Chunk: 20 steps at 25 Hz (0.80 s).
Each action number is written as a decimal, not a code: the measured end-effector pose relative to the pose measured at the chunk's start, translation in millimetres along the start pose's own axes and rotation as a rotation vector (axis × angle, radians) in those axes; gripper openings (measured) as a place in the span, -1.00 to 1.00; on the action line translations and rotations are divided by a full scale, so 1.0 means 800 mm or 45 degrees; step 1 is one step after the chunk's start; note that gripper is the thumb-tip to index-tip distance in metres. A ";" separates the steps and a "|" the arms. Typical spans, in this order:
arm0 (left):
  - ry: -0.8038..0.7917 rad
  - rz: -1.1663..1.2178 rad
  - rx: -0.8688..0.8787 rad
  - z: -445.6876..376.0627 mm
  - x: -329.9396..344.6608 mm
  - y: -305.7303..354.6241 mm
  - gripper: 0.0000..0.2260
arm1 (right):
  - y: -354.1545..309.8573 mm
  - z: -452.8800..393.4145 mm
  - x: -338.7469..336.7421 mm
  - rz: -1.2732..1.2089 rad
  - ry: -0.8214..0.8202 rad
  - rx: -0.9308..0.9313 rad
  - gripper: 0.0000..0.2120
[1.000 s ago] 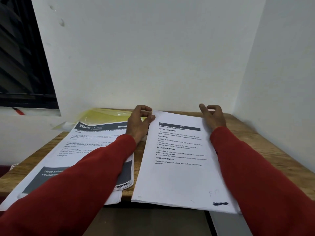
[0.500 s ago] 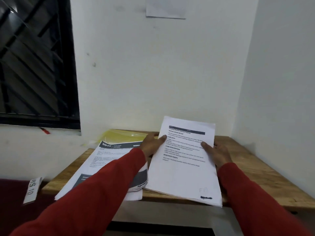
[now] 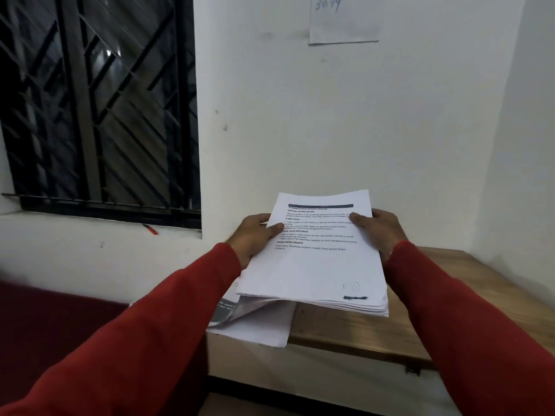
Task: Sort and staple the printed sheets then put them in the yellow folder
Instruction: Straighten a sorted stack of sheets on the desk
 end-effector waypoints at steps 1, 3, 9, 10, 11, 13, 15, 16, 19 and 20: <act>0.011 0.042 -0.025 0.002 -0.012 0.006 -0.72 | 0.000 -0.002 0.010 0.007 -0.021 0.017 -0.88; -0.008 0.150 -0.081 0.009 -0.027 0.013 -0.75 | -0.001 -0.009 0.021 0.041 -0.036 0.046 -0.85; -0.003 0.035 -0.086 0.013 -0.038 0.015 -0.78 | 0.007 -0.028 0.030 0.078 -0.044 0.102 -0.79; 0.028 -0.100 -0.082 0.009 -0.050 0.012 -0.77 | 0.019 -0.029 0.039 0.050 -0.050 0.149 -0.76; 0.040 -0.262 -0.097 0.006 -0.063 0.006 -0.79 | 0.033 -0.027 0.050 0.059 -0.067 0.190 -0.75; 0.043 -0.606 -0.189 0.005 -0.094 -0.017 -0.80 | 0.067 -0.026 0.074 0.155 -0.133 0.252 -0.71; 0.085 -0.931 -0.306 0.010 -0.123 -0.049 -0.71 | 0.106 -0.025 0.096 0.377 -0.179 0.335 -0.50; 0.113 -1.106 -0.358 0.014 -0.132 -0.064 -0.67 | 0.122 -0.023 0.104 0.563 -0.216 0.353 -0.42; 0.171 -1.557 -0.562 0.031 -0.145 -0.092 -0.45 | 0.139 -0.012 0.109 1.173 -0.229 0.250 -0.49; 0.170 -1.602 -0.611 0.031 -0.147 -0.097 -0.38 | 0.141 -0.011 0.107 1.269 -0.235 0.230 -0.49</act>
Point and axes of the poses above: each hand's wrist, its own z-axis away from the middle knuckle, its own x-axis out of the palm, y = z × x, the point moved 2 cm from there along -z, towards the middle knuckle, and after that the axes turned 6 degrees about -y, right-handed, at the moved point
